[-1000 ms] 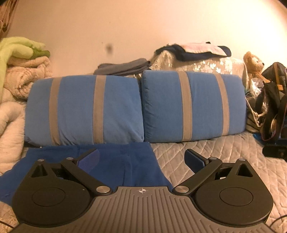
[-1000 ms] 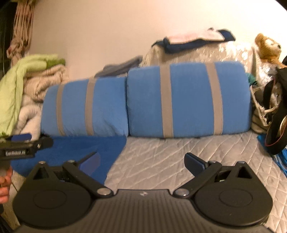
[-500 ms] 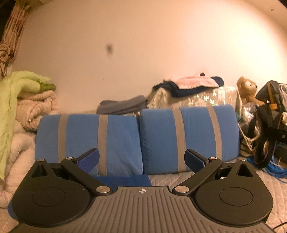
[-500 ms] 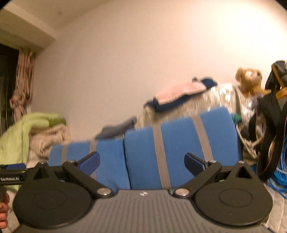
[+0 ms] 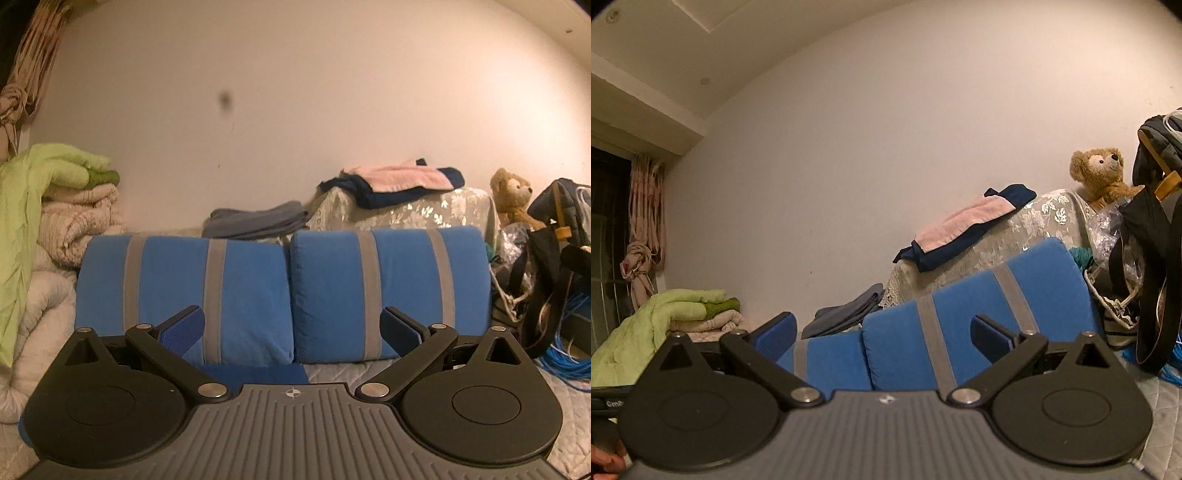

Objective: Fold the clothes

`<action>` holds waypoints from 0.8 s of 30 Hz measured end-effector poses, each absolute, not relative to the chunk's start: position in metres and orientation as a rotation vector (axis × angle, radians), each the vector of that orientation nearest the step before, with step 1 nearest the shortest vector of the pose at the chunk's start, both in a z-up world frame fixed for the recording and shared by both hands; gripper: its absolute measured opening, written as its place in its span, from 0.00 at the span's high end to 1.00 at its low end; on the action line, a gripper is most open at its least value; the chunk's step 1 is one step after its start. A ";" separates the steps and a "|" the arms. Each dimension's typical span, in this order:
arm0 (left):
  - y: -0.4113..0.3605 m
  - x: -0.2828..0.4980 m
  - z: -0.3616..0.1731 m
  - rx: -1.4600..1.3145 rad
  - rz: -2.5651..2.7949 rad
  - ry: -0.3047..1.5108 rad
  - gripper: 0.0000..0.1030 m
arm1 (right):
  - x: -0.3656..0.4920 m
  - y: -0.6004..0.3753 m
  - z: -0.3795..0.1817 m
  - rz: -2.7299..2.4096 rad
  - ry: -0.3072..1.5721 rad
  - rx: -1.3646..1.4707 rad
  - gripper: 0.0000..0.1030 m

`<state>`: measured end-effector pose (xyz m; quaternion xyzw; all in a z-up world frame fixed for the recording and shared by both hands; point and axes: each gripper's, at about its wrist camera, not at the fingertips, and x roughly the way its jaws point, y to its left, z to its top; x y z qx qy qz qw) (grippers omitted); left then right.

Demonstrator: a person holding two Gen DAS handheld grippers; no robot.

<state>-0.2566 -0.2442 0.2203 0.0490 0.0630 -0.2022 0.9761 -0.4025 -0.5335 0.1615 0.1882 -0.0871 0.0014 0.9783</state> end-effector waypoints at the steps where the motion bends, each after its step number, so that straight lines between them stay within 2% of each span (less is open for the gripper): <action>1: -0.244 -0.254 0.217 0.099 -0.408 0.134 0.00 | -0.401 -0.533 0.160 0.002 -0.169 0.378 0.00; 4: -0.246 -0.247 0.206 0.103 -0.411 0.162 0.00 | -0.396 -0.532 0.157 0.000 -0.149 0.376 0.00; 24: -0.257 -0.186 0.131 0.105 -0.422 0.491 0.00 | -0.311 -0.499 0.102 -0.051 0.277 0.205 0.00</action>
